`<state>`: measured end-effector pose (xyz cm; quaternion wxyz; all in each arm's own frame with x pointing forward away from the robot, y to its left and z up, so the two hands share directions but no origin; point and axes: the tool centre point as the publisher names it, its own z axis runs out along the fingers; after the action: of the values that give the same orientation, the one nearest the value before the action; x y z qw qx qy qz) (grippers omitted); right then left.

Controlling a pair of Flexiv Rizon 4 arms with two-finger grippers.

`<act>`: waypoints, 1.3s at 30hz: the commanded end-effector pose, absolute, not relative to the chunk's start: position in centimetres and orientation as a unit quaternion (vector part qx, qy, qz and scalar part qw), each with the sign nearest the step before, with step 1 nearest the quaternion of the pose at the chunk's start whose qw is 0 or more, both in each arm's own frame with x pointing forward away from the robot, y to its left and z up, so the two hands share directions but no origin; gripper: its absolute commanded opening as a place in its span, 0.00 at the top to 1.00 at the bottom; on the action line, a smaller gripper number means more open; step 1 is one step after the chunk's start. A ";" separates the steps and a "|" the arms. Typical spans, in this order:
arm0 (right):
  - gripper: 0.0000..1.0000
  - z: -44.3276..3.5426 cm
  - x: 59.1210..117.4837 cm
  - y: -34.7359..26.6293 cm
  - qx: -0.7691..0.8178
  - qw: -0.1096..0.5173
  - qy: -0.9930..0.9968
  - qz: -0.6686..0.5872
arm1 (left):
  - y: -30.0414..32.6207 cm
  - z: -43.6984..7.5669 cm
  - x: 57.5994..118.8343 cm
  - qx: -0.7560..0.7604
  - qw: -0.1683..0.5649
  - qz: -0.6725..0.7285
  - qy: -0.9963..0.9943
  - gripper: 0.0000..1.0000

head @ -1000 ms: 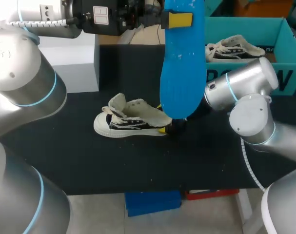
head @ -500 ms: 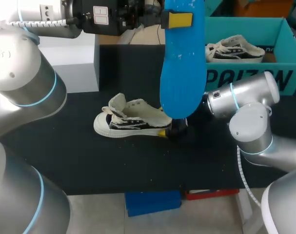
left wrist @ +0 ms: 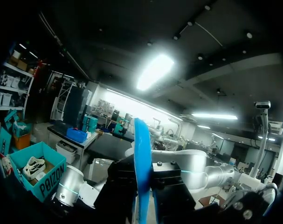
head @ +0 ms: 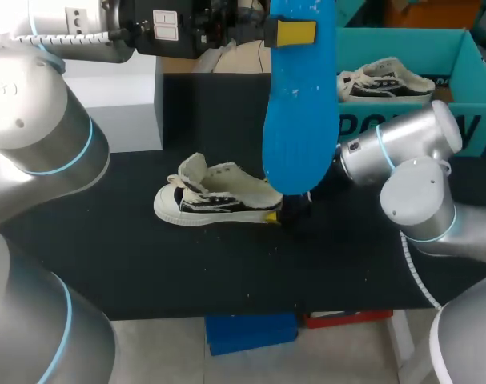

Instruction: Take the shoe out of the shoebox, open the shoe tongue, remove and reinsert the insole, then place the shoe into the shoebox

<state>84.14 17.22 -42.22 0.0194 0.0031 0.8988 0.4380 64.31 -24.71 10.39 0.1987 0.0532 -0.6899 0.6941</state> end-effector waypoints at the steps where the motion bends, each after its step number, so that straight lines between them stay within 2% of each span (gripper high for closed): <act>1: 0.00 -40.0 84.1 16.8 0.006 0.010 0.950 0.313 | -24.7 10.4 64.2 0.055 0.198 0.693 -0.691 1.00; 10: 0.00 -37.8 85.1 17.7 -0.007 0.033 0.977 0.211 | -24.7 10.4 64.2 0.055 0.198 0.693 -0.691 1.00; 25: 0.00 -36.6 87.0 21.7 -0.009 0.025 0.999 0.033 | -24.7 10.4 64.2 0.055 0.198 0.693 -0.691 1.00; 39: 0.00 -37.6 87.8 24.4 -0.011 0.009 1.000 -0.007 | -24.7 10.4 64.2 0.055 0.198 0.693 -0.691 1.00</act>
<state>87.33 23.43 -37.16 0.0096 -0.0132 0.9926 0.1203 64.30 -24.71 10.39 0.1987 0.0532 -0.6899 0.6941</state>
